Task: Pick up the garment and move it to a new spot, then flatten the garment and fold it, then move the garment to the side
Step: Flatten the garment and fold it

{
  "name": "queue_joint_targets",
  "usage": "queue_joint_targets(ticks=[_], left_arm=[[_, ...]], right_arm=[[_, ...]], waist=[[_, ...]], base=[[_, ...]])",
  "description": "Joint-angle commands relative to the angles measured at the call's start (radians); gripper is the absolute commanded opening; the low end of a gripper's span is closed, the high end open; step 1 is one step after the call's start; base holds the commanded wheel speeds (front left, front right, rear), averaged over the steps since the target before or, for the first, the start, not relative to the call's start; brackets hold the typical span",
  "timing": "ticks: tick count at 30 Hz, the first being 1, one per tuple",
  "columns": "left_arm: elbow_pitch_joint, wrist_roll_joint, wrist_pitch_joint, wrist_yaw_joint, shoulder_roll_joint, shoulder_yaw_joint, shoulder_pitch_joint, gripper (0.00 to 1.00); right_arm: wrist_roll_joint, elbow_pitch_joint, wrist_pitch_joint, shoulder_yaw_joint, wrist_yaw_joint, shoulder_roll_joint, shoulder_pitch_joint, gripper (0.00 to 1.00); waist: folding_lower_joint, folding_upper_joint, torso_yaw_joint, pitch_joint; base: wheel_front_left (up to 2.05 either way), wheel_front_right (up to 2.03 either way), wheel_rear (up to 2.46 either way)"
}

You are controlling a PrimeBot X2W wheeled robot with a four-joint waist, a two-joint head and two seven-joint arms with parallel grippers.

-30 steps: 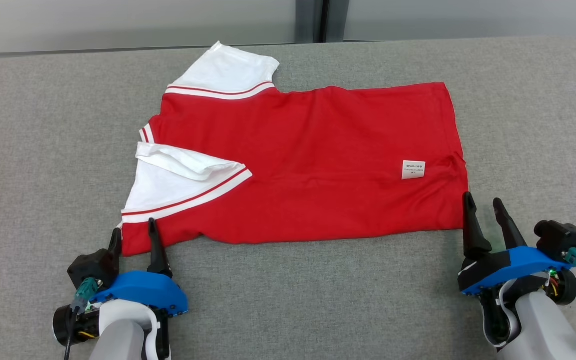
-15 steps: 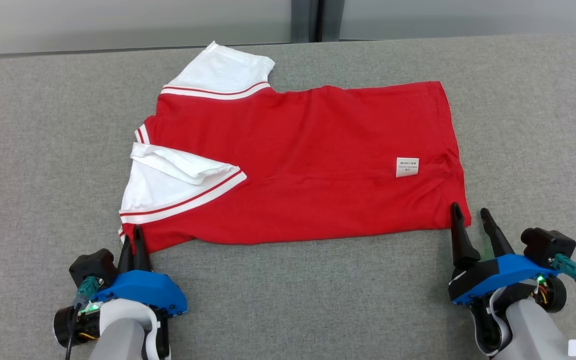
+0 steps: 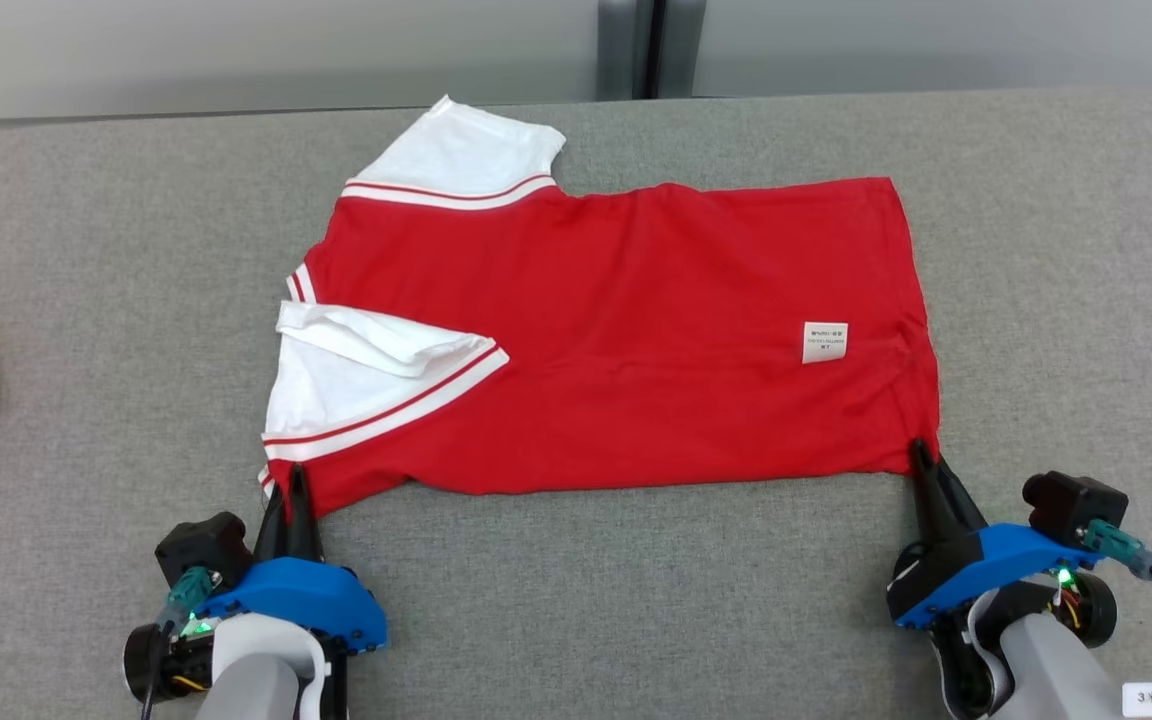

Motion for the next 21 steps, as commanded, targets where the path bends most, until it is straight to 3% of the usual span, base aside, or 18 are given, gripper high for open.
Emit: queue_joint_targets(ticks=[1,13,18,19,20,21], left_arm=[[0.004,0.010,0.004,-0.004,-0.004,-0.002,0.025,0.00],[-0.029,0.006,0.002,-0.041,-0.001,0.034,0.236,0.00],[-0.053,-0.002,0.002,-0.047,-0.001,0.026,0.319,0.00],[-0.062,-0.002,0.002,-0.045,-0.001,0.025,0.328,0.30],[-0.069,0.002,0.002,-0.044,-0.001,0.024,0.332,0.96],[-0.078,0.004,0.002,-0.045,-0.001,0.024,0.336,1.00]], right_arm=[[0.009,0.004,0.002,-0.007,0.000,-0.003,0.024,0.00],[0.038,-0.023,0.001,-0.054,0.000,0.014,0.229,0.00],[0.033,-0.028,0.001,-0.071,0.000,0.017,0.293,0.00],[0.028,-0.026,0.001,-0.075,0.000,0.017,0.297,0.00],[0.025,-0.024,0.001,-0.082,0.000,0.017,0.298,0.16],[0.018,-0.030,0.001,-0.091,0.000,0.017,0.293,1.00]], waist=[[-0.0001,0.0000,-0.004,-0.019],[-0.0001,0.0000,-0.021,-0.246],[-0.0001,0.0000,-0.020,-0.276],[-0.0001,0.0000,-0.019,-0.277],[-0.0001,0.0000,-0.016,-0.276],[-0.0001,0.0000,-0.014,-0.273]], base=[[0.00,0.00,0.00],[0.00,0.00,0.00],[0.00,0.00,0.00],[0.00,0.00,0.00],[0.00,0.00,0.00],[0.00,0.00,0.00]])
